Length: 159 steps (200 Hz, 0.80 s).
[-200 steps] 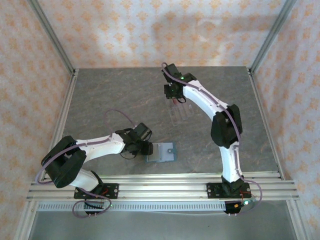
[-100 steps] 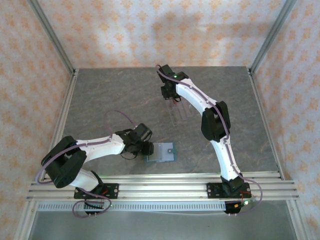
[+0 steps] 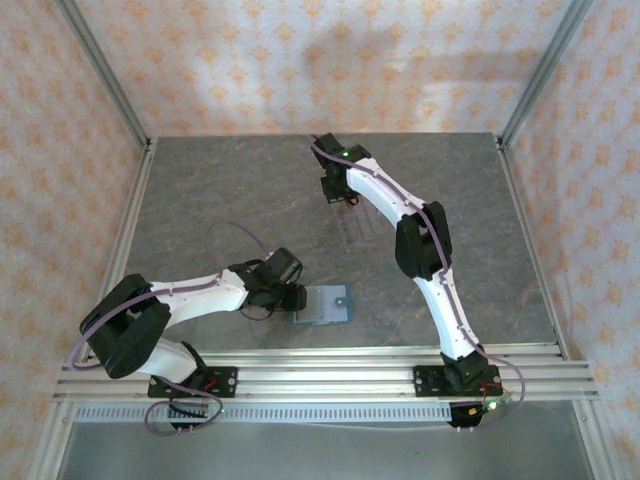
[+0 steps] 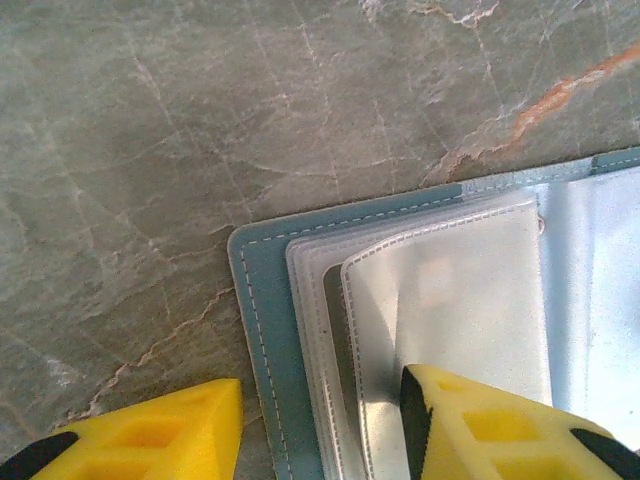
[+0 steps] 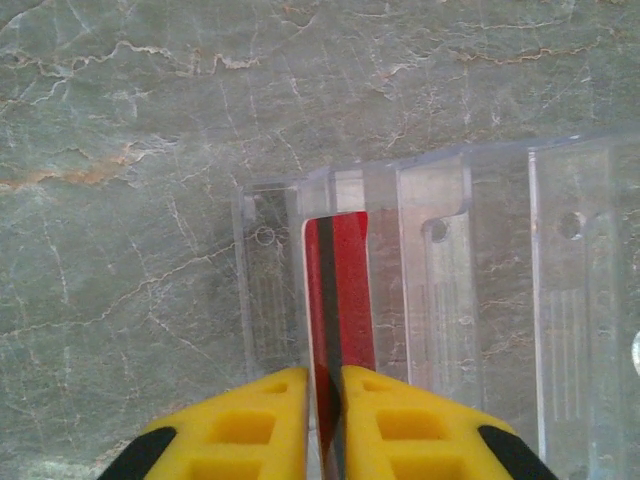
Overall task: Put the credit cards into the card holder
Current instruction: Pick up the credit card from the storage box.
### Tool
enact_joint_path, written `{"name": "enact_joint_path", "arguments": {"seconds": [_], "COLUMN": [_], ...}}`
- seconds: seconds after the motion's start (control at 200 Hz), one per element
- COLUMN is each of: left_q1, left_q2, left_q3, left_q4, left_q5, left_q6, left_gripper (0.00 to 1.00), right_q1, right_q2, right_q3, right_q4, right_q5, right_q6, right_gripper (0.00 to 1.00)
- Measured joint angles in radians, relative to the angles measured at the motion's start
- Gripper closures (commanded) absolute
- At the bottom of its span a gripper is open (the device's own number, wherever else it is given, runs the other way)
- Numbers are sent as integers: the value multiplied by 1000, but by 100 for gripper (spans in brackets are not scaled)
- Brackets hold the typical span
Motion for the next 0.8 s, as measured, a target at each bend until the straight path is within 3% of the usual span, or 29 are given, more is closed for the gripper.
{"name": "enact_joint_path", "arguments": {"seconds": [0.36,0.646,0.796], "left_q1": [0,0,0], "left_q2": [-13,-19,-22], "left_q3": [-10,-16,-17], "left_q4": [0,0,-1], "left_q5": [0,0,-1], "left_q6": [-7,-7,-7], "left_gripper": [55,55,55], "right_q1": [0,0,6], "right_q2": [18,10,-86], "right_q3": [59,113,58], "right_q4": [-33,-72,-68], "right_q5": [41,60,104], "right_q6": [-16,-26,-26], "right_gripper": [100,100,100]}}
